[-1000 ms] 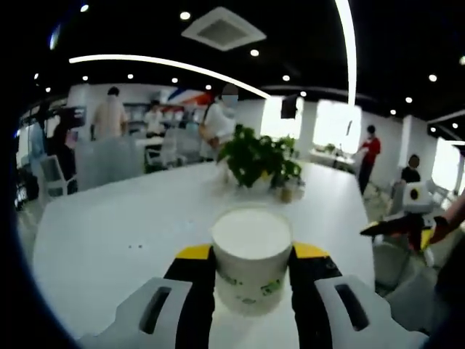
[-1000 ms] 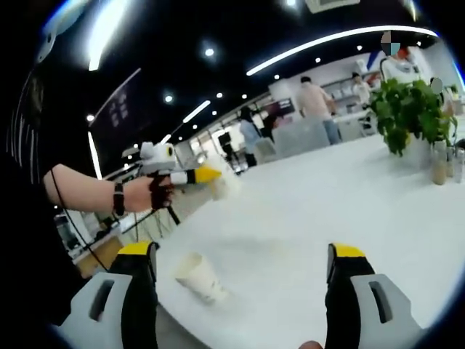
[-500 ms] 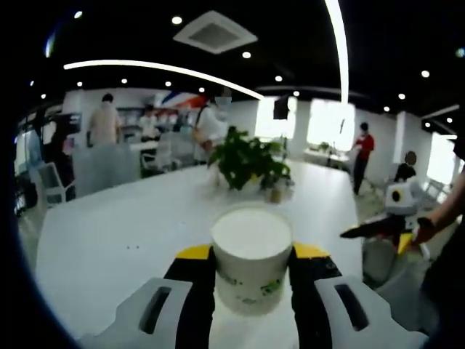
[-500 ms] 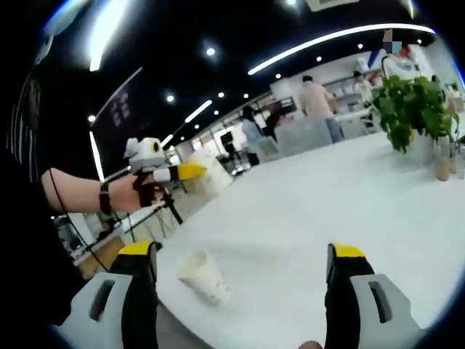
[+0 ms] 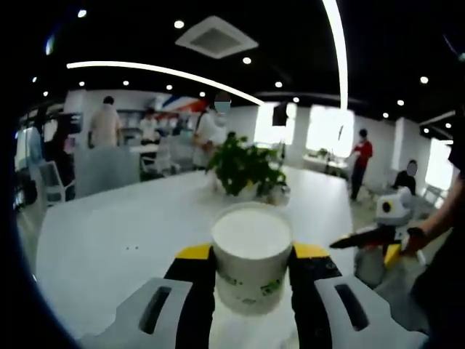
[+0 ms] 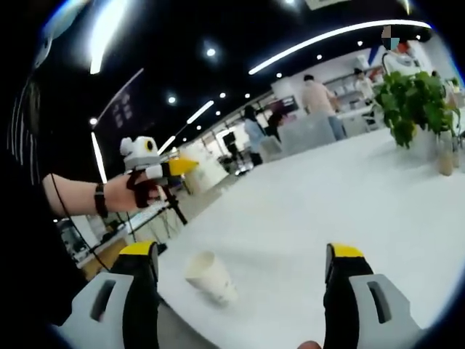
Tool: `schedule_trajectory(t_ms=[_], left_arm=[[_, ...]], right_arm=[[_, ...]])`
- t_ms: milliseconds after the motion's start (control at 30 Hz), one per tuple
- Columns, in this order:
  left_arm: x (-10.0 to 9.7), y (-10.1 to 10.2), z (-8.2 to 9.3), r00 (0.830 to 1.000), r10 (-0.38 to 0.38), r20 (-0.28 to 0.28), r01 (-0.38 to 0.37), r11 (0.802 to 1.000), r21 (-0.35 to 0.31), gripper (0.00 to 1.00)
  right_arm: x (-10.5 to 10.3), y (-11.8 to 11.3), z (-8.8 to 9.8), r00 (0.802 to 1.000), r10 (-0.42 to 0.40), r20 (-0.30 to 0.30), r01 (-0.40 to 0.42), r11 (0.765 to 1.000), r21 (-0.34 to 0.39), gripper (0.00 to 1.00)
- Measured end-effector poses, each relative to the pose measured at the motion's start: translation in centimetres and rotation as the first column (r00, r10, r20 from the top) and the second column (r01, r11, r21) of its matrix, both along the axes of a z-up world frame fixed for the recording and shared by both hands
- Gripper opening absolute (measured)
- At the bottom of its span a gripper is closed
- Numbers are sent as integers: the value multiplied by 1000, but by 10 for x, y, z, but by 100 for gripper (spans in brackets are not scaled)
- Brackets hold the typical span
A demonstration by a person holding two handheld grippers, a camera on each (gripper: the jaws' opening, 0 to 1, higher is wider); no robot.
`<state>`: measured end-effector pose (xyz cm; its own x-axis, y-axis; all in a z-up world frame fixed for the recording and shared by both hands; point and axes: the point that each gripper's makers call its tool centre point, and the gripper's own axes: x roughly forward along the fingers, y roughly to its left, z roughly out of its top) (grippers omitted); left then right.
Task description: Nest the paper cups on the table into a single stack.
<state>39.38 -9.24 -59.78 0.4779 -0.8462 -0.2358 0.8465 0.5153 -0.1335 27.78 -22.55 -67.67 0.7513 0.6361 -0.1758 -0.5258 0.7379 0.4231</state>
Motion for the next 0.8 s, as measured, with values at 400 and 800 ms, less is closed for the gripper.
schedule_trajectory(t_ms=[400, 800], left_arm=[[-15, 0, -8, 1000, -24, 8, 23, 999, 22, 38], [-35, -10, -1, 997, -76, 25, 76, 997, 14, 37]], right_arm=[[6, 17, 10, 999, 31, 15, -31, 999, 41, 93], [5, 32, 20, 996, 80, 34, -83, 993, 87, 91]])
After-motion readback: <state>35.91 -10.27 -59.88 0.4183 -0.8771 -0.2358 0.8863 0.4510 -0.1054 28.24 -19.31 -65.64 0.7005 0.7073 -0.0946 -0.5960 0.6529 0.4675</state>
